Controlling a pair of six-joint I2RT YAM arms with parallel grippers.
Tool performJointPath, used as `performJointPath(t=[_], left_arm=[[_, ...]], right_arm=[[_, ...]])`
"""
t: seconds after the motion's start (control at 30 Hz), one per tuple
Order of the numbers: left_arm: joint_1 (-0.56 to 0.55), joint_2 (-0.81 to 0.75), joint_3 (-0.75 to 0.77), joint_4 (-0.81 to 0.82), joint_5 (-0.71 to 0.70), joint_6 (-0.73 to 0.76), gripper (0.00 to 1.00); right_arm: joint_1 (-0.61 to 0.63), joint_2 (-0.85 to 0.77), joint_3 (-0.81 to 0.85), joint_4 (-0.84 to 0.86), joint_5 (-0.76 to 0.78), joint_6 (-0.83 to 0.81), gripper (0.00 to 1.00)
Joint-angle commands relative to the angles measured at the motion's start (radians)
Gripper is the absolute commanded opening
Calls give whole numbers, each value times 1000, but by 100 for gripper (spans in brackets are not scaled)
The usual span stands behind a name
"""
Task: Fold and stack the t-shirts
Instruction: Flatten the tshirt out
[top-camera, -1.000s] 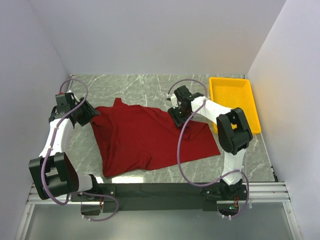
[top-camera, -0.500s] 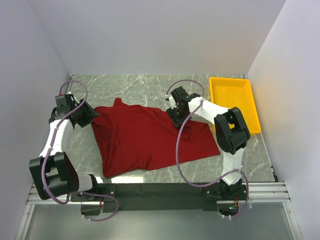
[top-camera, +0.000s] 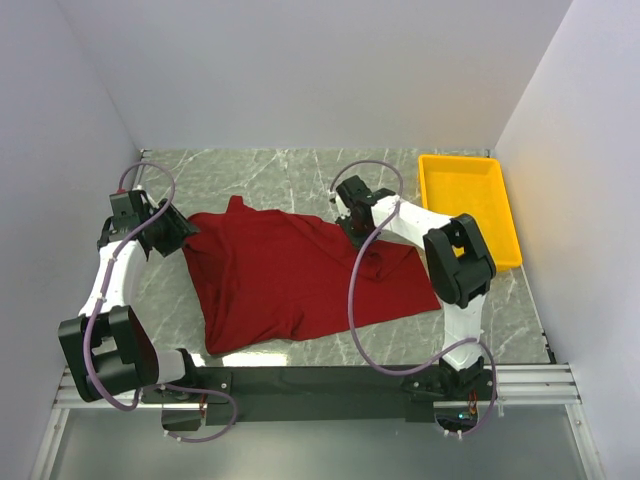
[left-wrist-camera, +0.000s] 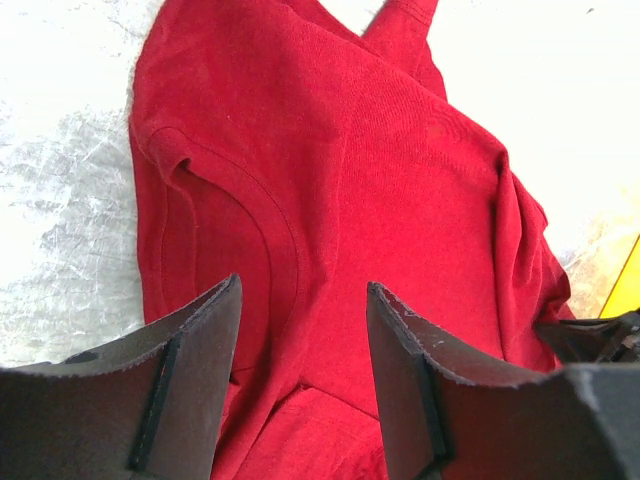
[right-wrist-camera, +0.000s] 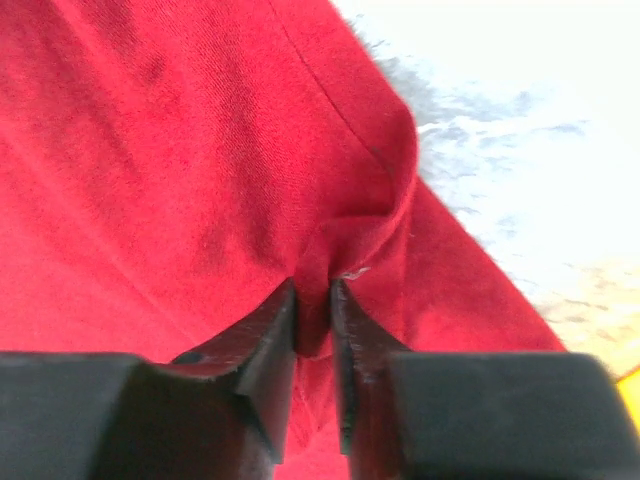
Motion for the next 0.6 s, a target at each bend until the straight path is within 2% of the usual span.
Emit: performJointPath(t=[0.0,0.23,0.4,0.57], left_arm=[[6,-24,2,35,19,-8,58],[9,8,36,35,16,5,59],[11,66,82,48,28,13,59],[11,123,125,67,38,24,59]], right_arm=[[0,-100,16,34,40,-23,25],[-50,-169,39,5,-42,-64,0],[-127,-191,59,-6,-195,-119,0],[-211,-220,48,17,-238,-124,0]])
